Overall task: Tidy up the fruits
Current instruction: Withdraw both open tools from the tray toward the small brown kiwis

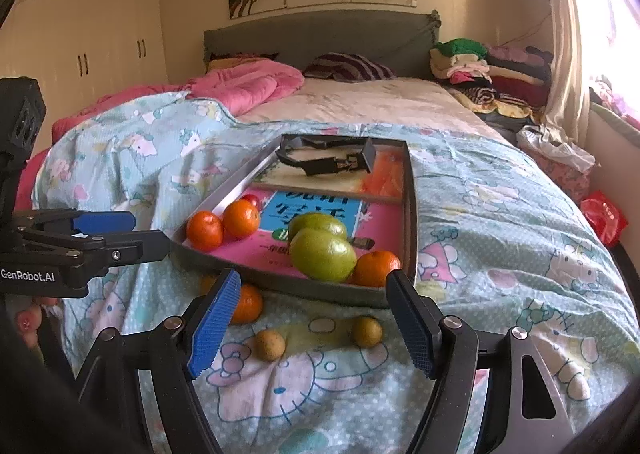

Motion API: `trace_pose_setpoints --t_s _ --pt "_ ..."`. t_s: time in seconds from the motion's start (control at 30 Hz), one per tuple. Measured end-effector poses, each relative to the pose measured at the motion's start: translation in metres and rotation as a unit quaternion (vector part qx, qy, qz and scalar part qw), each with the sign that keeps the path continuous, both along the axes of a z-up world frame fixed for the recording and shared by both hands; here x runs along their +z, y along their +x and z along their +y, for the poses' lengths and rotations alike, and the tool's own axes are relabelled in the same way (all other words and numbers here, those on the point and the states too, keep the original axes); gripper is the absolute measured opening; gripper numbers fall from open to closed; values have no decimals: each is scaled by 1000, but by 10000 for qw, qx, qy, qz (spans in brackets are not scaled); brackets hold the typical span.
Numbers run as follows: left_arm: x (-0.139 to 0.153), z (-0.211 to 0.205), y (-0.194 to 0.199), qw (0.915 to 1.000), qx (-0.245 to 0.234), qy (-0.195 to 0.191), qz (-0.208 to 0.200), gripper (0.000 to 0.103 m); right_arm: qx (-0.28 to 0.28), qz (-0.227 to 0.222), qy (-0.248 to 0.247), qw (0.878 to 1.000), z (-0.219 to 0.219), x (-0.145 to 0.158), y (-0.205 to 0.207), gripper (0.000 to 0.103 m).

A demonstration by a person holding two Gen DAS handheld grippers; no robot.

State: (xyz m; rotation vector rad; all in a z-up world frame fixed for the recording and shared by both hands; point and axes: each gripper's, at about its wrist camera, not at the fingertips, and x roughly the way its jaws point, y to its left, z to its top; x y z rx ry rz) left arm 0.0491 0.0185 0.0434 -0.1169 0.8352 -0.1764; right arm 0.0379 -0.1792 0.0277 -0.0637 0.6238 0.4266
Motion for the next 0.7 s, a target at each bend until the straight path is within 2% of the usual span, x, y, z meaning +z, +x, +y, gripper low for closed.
trace_pose_setpoints --t_s 0.33,0.63,0.7 --pt "-11 -6 -7 9998 -116 66 160 77 131 165 -98 9997 6 -13 -7 76" --pt "-30 -11 -4 9990 -208 196 337 77 457 450 -312 9975 23 -37 -4 77" --pt "-37 -11 -1 9986 -231 214 430 73 539 564 -359 9963 26 -45 0 74"
